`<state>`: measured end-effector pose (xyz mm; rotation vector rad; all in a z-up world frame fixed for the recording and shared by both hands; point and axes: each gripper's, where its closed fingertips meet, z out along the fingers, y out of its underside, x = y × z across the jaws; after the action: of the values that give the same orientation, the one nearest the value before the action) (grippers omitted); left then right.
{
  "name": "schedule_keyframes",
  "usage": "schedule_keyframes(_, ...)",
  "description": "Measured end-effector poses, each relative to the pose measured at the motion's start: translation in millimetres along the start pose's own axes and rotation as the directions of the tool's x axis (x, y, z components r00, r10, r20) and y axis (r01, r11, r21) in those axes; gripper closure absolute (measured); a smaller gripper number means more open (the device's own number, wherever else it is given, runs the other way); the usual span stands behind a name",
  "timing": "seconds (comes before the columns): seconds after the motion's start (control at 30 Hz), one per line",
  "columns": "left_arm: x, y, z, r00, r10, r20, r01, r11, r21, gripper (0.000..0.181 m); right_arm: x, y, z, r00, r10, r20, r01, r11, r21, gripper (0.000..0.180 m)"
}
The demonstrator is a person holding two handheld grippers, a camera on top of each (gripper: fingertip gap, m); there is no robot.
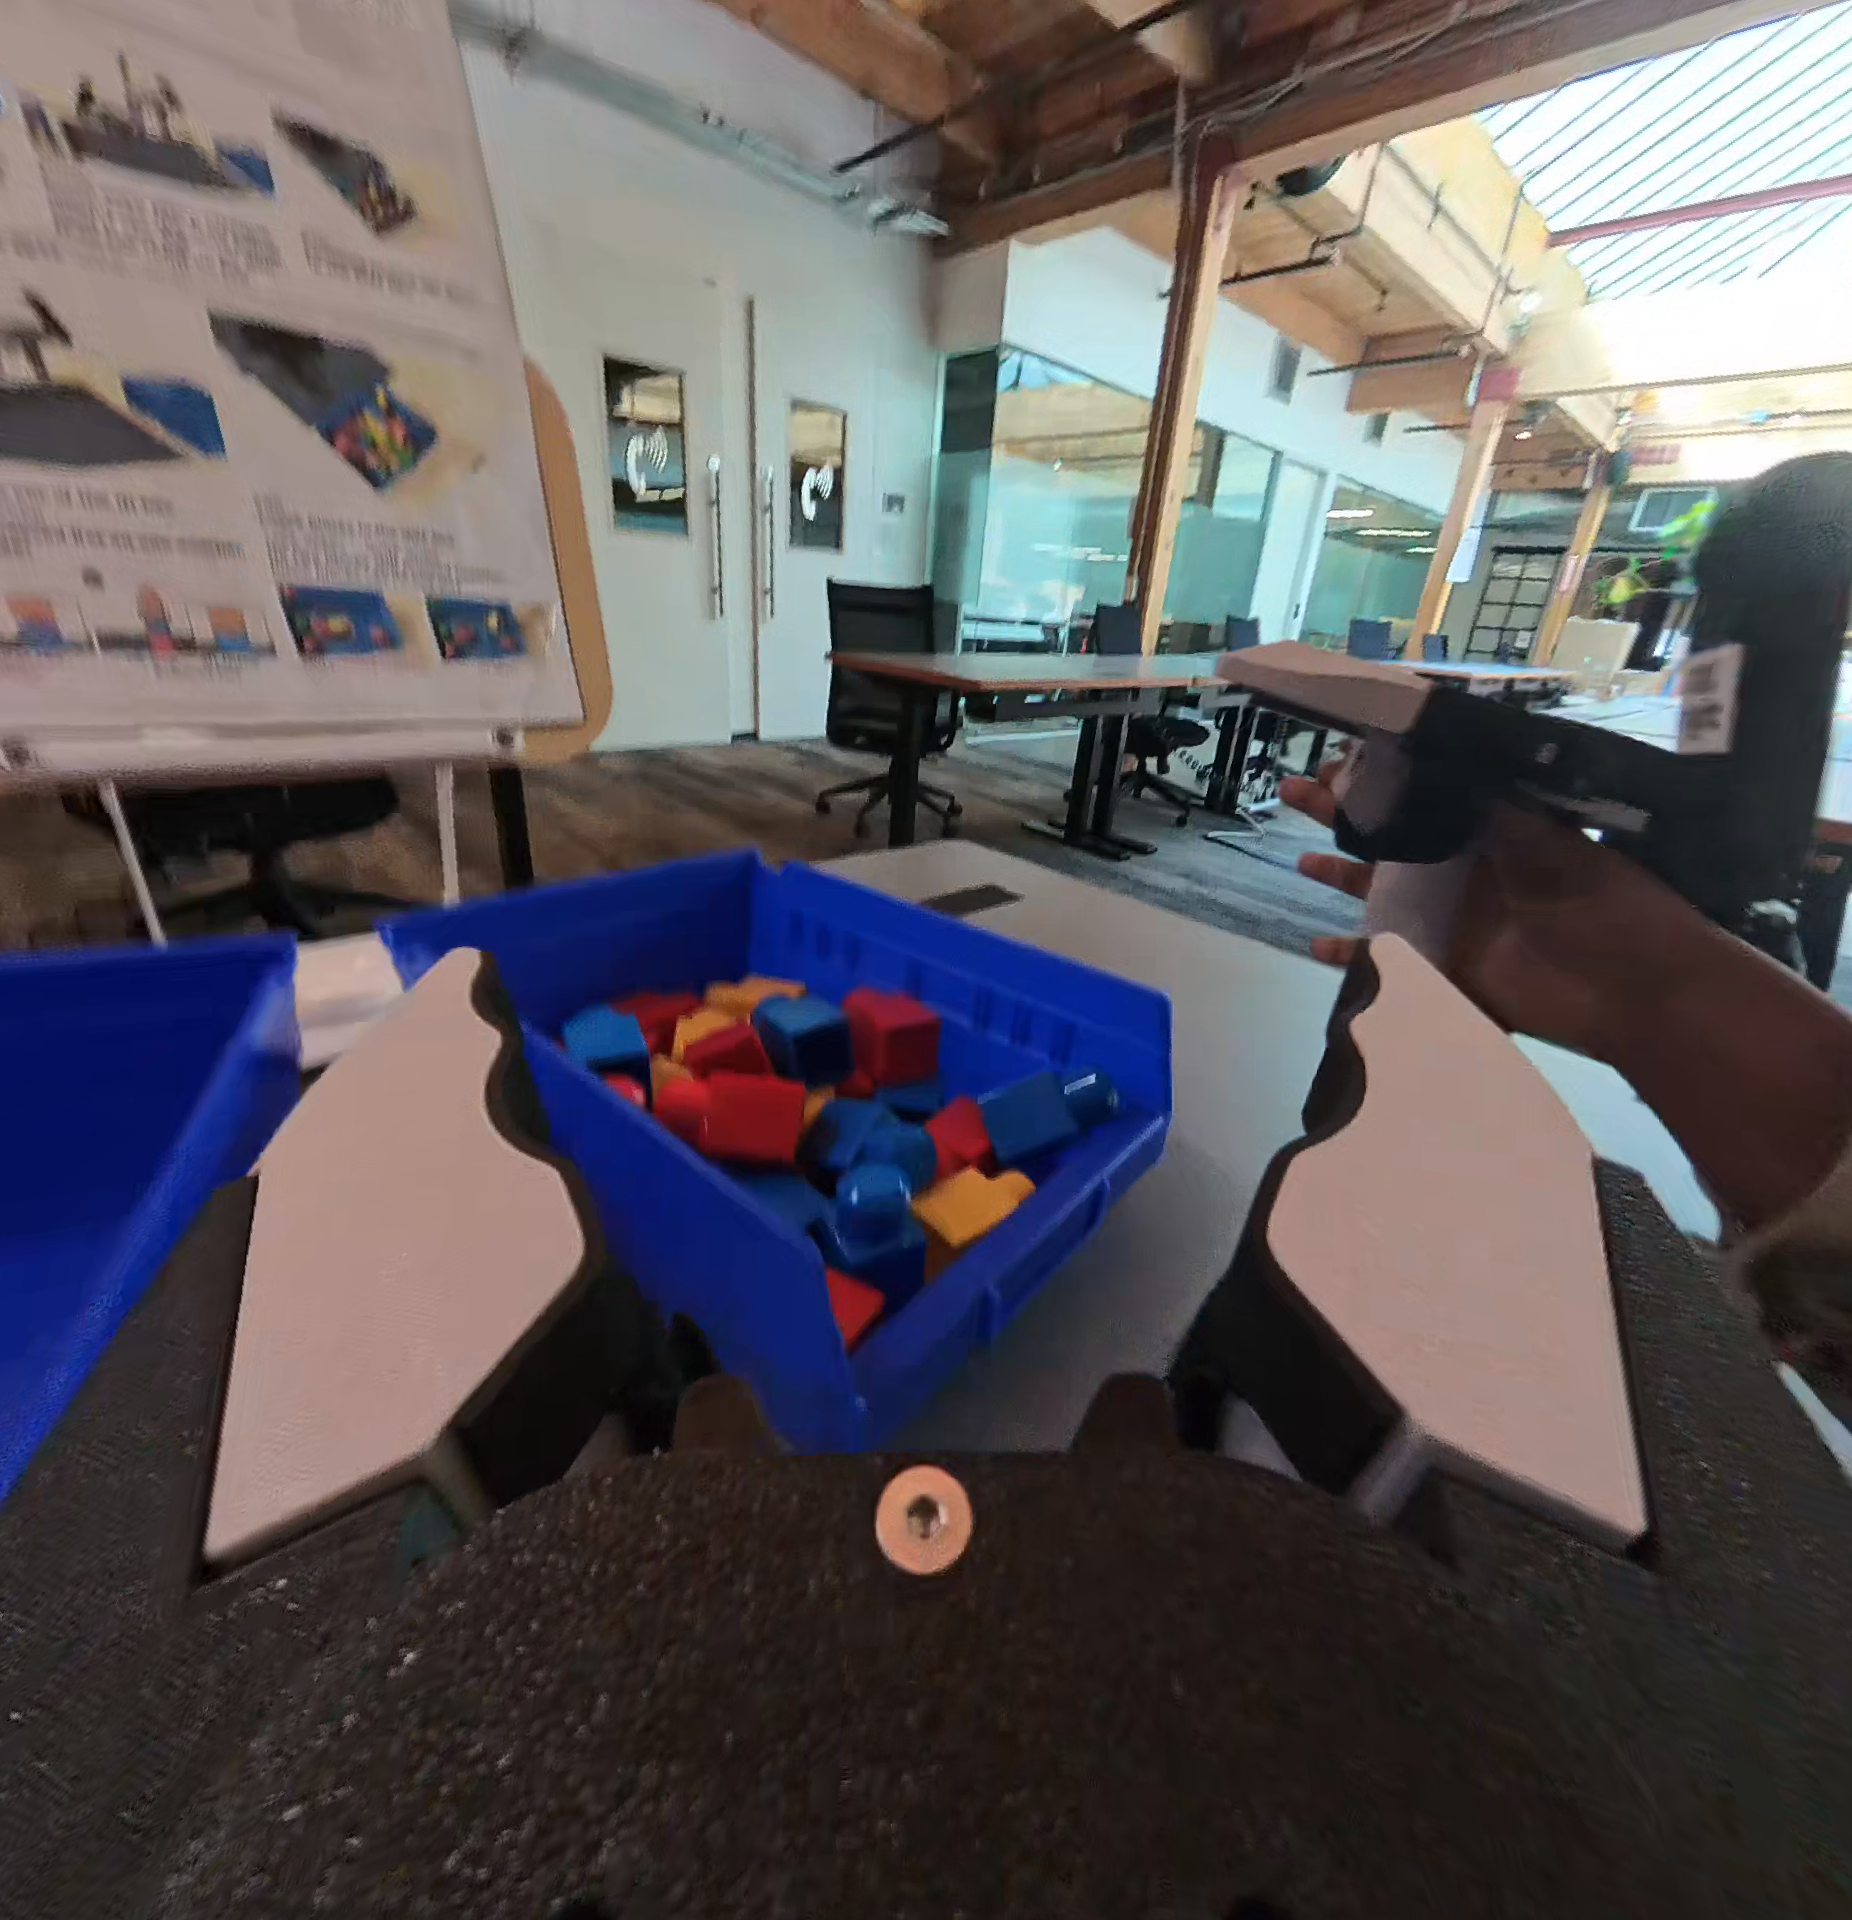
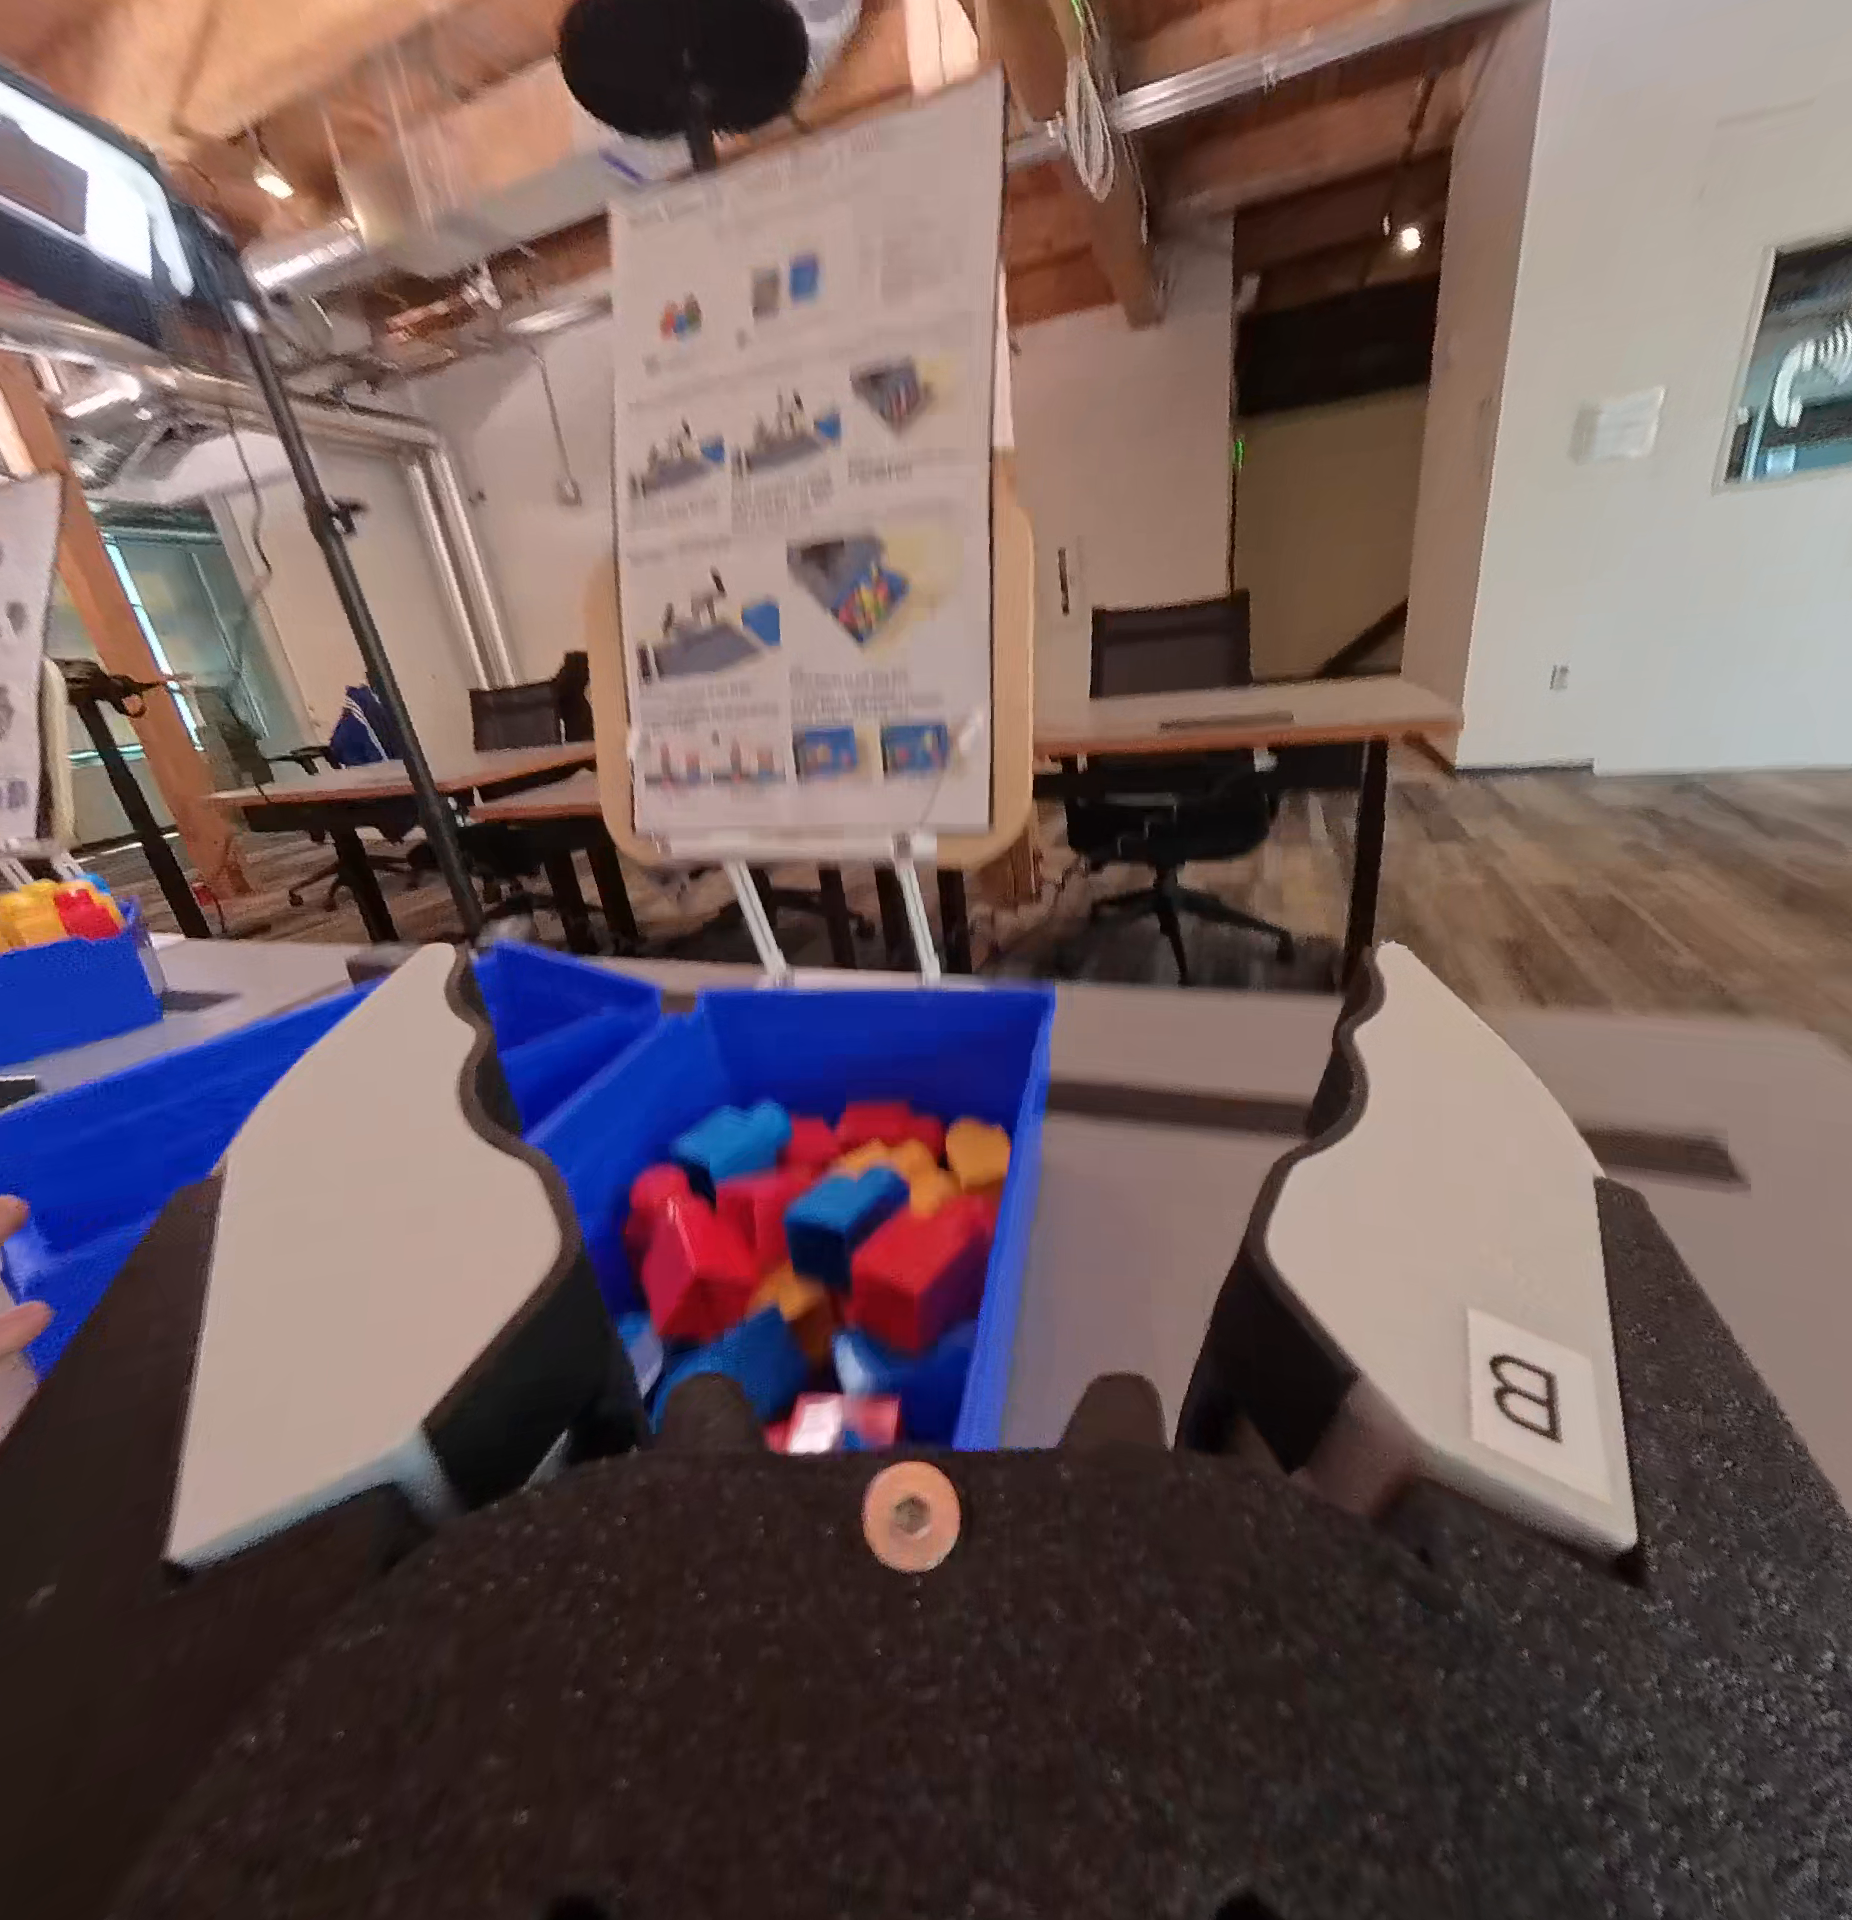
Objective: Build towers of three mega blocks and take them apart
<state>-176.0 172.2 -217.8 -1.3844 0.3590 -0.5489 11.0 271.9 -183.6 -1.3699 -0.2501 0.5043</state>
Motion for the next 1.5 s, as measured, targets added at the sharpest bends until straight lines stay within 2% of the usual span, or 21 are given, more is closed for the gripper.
schedule_keyframes(0.1,-14.3,61.2,9.6,0.989,-0.115,0.092,0.126,0.984,-0.126,0.044,7.3,68.0,-20.8,0.996,0.048,-0.079,-0.055,0.994,-0.092,0.033)
schedule_keyframes(0.2,-30.6,108.9,18.7,0.987,-0.014,0.160,0.062,0.952,-0.299,0.057,9.1,113.4,-23.9,0.990,0.025,-0.137,-0.051,0.981,-0.186,0.037)
schedule_keyframes(0.3,-39.1,129.8,23.6,0.981,0.093,0.169,-0.022,0.925,-0.380,0.080,13.8,135.1,-19.2,0.979,-0.052,-0.199,0.001,0.969,-0.248,0.046)
schedule_keyframes(0.37,-39.8,132.9,25.9,0.984,0.067,0.164,0.003,0.919,-0.393,0.089,13.1,145.7,-15.8,0.977,-0.053,-0.208,-0.012,0.954,-0.301,0.056)
schedule_keyframes(0.43,-43.6,130.7,29.3,0.984,0.047,0.171,0.021,0.927,-0.375,0.106,17.7,151.0,-15.0,0.971,-0.069,-0.230,-0.012,0.943,-0.333,0.080)
schedule_keyframes(0.47,-42.3,132.4,31.4,0.988,0.037,0.151,0.025,0.922,-0.386,0.124,22.0,151.4,-16.2,0.964,-0.080,-0.252,-0.011,0.941,-0.338,0.105)
schedule_keyframes(0.5,-45.1,134.3,30.4,0.985,0.033,0.170,0.038,0.917,-0.397,0.140,25.9,151.4,-18.0,0.958,-0.094,-0.272,-0.005,0.939,-0.343,0.144)
schedule_keyframes(0.53,-45.9,133.7,33.2,0.987,0.038,0.155,0.027,0.918,-0.396,0.141,22.1,152.1,-17.4,0.964,-0.112,-0.243,0.020,0.936,-0.352,0.167)
schedule_keyframes(0.57,-48.0,133.9,31.3,0.983,0.067,0.170,0.006,0.917,-0.399,0.144,15.7,152.1,-16.3,0.966,-0.143,-0.214,0.057,0.931,-0.362,0.179)
schedule_keyframes(0.67,-60.1,132.4,25.2,0.962,0.194,0.194,-0.094,0.898,-0.431,0.156,2.2,144.1,-18.3,0.909,-0.381,-0.169,0.299,0.878,-0.373,0.177)
schedule_keyframes(0.8,-71.5,117.9,15.8,0.961,0.143,0.238,-0.041,0.922,-0.386,0.165,-25.4,118.5,-24.5,0.788,-0.598,-0.148,0.547,0.790,-0.276,0.175)
schedule_keyframes(0.93,-71.5,98.7,9.9,0.958,0.173,0.229,-0.089,0.937,-0.336,0.168,-42.2,97.9,-35.3,0.737,-0.647,-0.194,0.600,0.759,-0.252,0.174)
schedule_keyframes(1.07,-70.5,60.8,-1.5,0.944,0.236,0.231,-0.173,0.949,-0.264,0.170,-66.3,65.5,-46.3,0.658,-0.708,-0.257,0.691,0.703,-0.169,0.173)
schedule_keyframes(1.3,-94.9,-23.4,-56.0,0.895,0.324,0.305,-0.273,0.941,-0.198,0.171,-144.3,6.1,-35.6,0.689,-0.675,-0.264,0.696,0.718,-0.018,0.173)
schedule_keyframes(1.5,-151.6,-72.9,-134.1,0.795,0.392,0.464,-0.314,0.919,-0.238,0.171,-235.6,-6.2,9.7,0.754,-0.643,-0.139,0.657,0.746,0.109,0.174)
